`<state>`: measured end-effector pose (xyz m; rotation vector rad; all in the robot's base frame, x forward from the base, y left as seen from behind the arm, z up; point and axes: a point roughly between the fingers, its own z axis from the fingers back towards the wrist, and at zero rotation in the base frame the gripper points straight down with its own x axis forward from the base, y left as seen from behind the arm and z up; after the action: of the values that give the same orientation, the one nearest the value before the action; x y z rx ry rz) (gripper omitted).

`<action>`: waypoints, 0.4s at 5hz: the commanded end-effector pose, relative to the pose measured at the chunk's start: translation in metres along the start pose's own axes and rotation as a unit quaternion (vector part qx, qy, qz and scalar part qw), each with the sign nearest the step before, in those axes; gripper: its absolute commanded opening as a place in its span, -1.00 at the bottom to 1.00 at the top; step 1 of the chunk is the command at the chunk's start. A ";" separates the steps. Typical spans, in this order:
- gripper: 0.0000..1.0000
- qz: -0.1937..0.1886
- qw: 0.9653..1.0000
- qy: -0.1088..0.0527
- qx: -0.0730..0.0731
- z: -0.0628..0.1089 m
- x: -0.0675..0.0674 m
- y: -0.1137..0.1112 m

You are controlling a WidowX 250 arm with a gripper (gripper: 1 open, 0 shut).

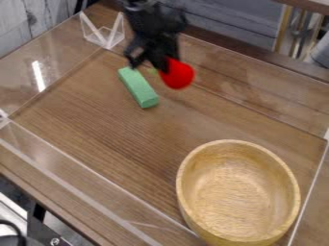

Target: Move the red fruit to the left

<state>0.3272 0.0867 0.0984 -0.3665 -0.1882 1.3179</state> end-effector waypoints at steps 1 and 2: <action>-1.00 0.027 0.998 -0.042 -0.039 0.027 0.030 0.011; -1.00 0.067 0.995 -0.068 -0.044 0.025 0.054 0.035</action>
<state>0.2978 0.1456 0.0823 -0.3583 -0.2622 1.4868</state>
